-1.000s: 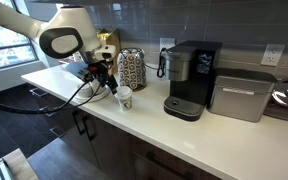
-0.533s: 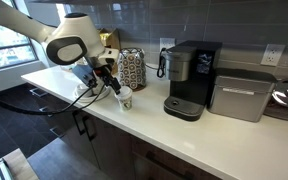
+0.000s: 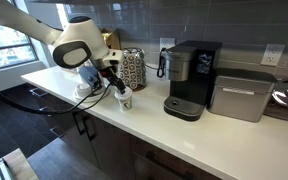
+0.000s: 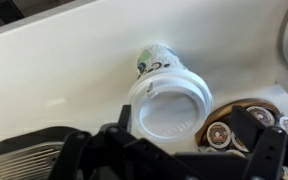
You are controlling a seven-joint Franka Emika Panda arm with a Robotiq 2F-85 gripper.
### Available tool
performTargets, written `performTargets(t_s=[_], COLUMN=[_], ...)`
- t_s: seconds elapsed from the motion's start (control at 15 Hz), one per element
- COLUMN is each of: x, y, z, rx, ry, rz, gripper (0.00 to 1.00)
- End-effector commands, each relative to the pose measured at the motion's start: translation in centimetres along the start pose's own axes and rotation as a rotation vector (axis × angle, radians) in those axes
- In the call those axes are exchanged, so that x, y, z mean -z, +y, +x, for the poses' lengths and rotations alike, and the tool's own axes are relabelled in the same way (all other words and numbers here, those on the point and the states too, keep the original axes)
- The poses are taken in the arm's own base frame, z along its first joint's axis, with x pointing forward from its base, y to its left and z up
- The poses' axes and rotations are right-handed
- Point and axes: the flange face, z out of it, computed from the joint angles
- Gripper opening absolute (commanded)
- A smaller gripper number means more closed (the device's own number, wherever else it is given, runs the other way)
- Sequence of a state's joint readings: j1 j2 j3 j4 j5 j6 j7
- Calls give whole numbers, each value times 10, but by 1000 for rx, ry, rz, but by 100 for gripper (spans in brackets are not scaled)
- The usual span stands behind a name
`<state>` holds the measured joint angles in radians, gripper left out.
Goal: Take the lid off of the coffee cup
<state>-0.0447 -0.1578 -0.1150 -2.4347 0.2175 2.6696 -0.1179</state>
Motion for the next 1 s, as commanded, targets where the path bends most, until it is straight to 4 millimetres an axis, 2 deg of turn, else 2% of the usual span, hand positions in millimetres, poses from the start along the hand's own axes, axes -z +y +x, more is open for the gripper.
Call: performTargets(t_s=[0.0,0.27,0.93], x=[-6,-10,-20], y=[8,13,8], z=[4,4,6], rx=[-20,-25,-28], ry=[22,11,-2], rz=[-13,-11,18], gripper=[100,100,100])
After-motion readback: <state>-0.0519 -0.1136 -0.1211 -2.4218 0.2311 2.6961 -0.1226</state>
